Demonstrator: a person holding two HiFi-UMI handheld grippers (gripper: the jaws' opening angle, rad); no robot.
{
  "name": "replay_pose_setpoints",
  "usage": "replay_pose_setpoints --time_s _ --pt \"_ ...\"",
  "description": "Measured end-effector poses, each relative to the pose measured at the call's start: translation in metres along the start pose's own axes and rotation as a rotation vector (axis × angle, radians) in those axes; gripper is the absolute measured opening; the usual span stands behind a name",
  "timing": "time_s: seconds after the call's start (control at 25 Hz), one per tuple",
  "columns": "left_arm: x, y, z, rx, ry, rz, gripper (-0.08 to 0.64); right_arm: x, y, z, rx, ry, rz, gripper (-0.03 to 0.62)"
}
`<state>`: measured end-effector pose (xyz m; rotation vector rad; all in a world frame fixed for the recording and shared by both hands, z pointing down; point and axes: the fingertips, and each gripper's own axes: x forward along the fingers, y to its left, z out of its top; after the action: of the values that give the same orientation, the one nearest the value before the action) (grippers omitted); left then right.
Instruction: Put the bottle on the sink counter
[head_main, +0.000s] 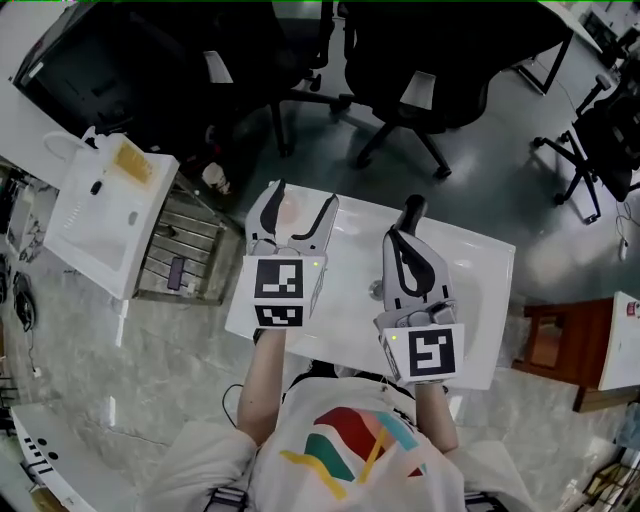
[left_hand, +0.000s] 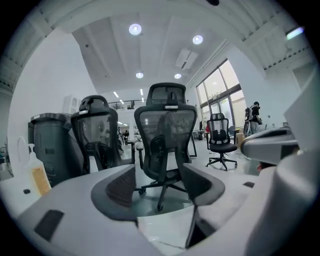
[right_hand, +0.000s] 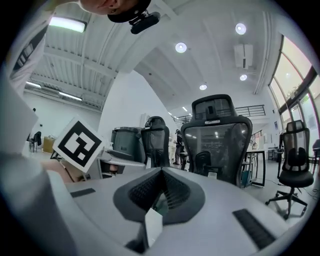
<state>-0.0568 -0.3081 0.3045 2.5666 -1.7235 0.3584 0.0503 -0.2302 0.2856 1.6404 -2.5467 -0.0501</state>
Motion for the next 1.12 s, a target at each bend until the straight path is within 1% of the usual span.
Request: replay_pose_setpoints --time_s 0.08,0.16,0.24,0.44,0.52,0.64,0.84,1.12 --pt "-0.014 -0.008 0.02 0.021 -0.058 0.032 0.173 -0.006 -0.003 0.006 -0.003 -0.018 -0.004 0.012" --pt "-0.027 -0.017 0.034 0.028 -0.103 0.052 0.053 -0.011 -0.007 0.012 -0.004 -0.036 -0.009 0.012" --pt "-0.038 -0.031 0.042 0.019 -0.135 0.037 0.023 -0.017 -0.011 0.016 -0.003 -0.048 -0.016 0.012" --pt "-0.057 -0.068 0.038 -0.036 -0.164 -0.031 0.017 -0.029 -0.024 0.016 0.01 -0.065 -0.049 0.012" --pt "-0.06 -0.081 0.033 -0.033 -0.161 -0.062 0.017 -0.032 -0.025 0.013 0.012 -0.055 -0.056 0.012" --pt "-0.062 -0.097 0.035 -0.002 -0.16 -0.091 0.017 -0.038 -0.028 0.01 -0.019 -0.049 -0.064 0.011" --pt "-0.064 -0.11 0.051 0.005 -0.19 -0.114 0.017 -0.046 -0.039 0.016 0.002 -0.055 -0.079 0.012" --pt "-0.067 -0.117 0.058 0.02 -0.202 -0.11 0.017 -0.052 -0.043 0.022 -0.001 -0.077 -0.081 0.012"
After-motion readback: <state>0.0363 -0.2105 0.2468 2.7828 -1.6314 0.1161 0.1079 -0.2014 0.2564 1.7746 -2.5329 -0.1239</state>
